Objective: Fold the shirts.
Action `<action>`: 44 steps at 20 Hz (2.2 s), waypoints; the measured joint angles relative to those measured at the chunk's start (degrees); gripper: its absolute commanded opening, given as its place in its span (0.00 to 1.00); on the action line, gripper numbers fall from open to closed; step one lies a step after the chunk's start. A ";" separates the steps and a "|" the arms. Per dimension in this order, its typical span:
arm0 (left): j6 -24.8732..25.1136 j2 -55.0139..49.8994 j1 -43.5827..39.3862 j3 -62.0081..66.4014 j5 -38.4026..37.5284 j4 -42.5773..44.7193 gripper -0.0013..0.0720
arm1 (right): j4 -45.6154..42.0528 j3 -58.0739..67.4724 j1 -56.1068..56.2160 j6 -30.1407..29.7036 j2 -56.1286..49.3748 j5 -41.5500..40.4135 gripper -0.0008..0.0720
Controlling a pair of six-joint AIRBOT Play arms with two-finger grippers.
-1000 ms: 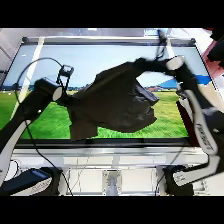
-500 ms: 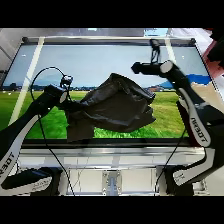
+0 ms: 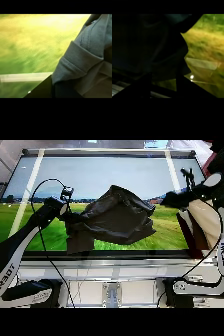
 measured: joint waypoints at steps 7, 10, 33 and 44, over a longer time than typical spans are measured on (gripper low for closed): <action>0.00 0.00 0.00 0.00 -0.13 -0.07 0.03 | 3.65 -22.73 -1.53 0.35 1.36 -8.22 0.74; 0.00 0.00 0.00 0.00 -0.04 -0.11 0.03 | 6.84 -29.14 -1.68 0.31 1.46 -15.28 0.74; 9.03 15.30 -0.07 33.18 -19.34 18.60 0.03 | 29.66 -7.06 -13.57 -14.27 35.95 -12.31 0.05; 13.11 25.55 -0.04 40.61 -11.54 -2.91 0.03 | 20.41 7.78 -19.50 -8.07 45.18 -13.05 0.05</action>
